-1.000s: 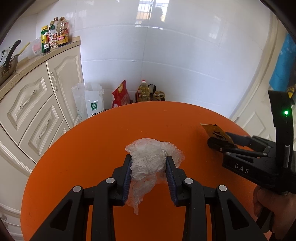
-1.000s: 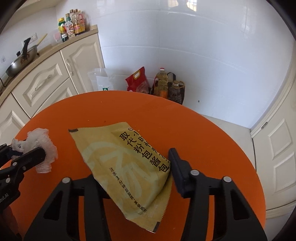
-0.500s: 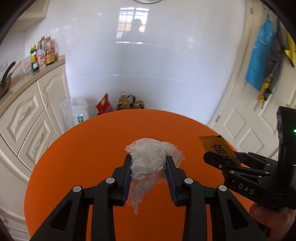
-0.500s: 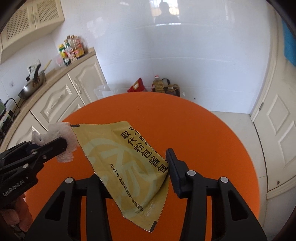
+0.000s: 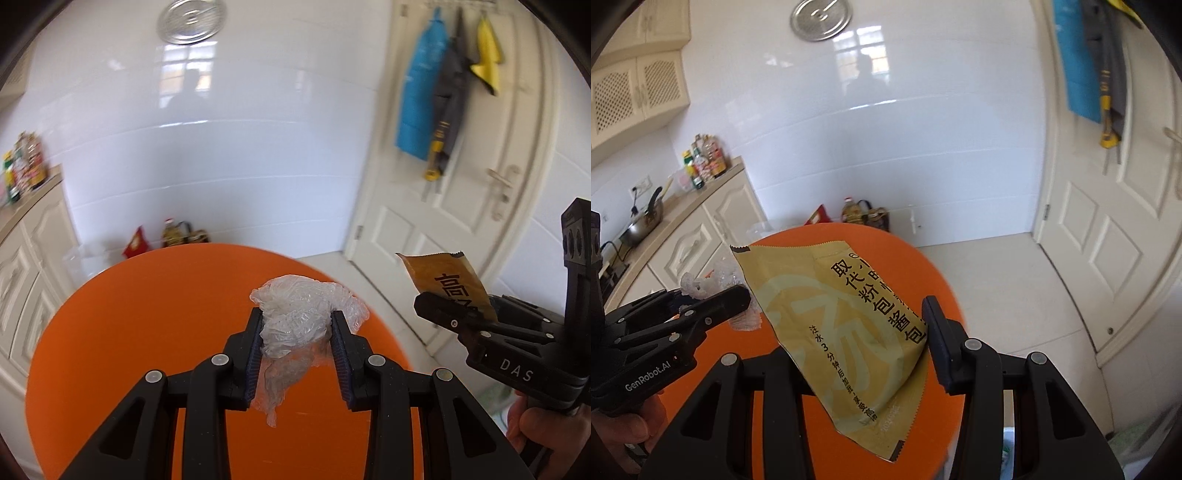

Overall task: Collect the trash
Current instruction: 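Carry the film and yellow bag in both grippers over the blue bucket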

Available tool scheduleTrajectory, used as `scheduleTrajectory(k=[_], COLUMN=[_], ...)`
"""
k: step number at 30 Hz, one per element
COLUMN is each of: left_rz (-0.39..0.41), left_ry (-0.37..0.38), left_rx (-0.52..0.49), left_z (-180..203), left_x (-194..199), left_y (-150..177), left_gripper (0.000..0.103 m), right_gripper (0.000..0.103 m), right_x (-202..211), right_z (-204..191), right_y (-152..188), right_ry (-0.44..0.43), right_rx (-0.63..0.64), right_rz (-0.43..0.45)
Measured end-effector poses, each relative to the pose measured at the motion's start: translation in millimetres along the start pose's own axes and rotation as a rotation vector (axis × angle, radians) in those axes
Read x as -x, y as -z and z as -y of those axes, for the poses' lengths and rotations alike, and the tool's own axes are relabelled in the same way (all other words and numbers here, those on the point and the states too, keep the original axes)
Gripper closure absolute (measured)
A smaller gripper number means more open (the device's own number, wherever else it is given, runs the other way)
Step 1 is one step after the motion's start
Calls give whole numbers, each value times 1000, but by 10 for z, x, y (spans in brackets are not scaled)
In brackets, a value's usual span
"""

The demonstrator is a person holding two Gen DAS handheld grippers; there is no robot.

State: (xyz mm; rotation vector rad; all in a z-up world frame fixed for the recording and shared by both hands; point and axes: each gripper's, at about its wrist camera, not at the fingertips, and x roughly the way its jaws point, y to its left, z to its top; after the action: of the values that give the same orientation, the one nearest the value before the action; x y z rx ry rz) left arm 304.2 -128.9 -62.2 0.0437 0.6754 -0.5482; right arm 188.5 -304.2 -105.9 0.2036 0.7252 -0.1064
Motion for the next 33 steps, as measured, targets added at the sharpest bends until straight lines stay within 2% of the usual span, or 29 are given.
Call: scheduleTrajectory(k=[9, 18, 25, 29, 33], left_rz=[-14, -78, -177, -259, -346], left_ry=[150, 276, 359, 366, 361], left_rx=[-124, -216, -270, -295, -317], left_z=[719, 1061, 1149, 1236, 1311], left_x=[274, 231, -14, -311, -601], left_y=[222, 314, 407, 490, 649], left_gripper=[72, 72, 72, 72, 72], right_gripper=[59, 59, 59, 59, 59], right_x=[794, 1234, 1301, 1202, 909], right_z=[748, 1430, 1810, 1996, 2224], right_y=[367, 867, 1225, 1474, 1772], right_ry=[145, 272, 322, 327, 325], right_rx=[-121, -242, -328, -381, -443], right_rz=[50, 31, -8, -56, -140])
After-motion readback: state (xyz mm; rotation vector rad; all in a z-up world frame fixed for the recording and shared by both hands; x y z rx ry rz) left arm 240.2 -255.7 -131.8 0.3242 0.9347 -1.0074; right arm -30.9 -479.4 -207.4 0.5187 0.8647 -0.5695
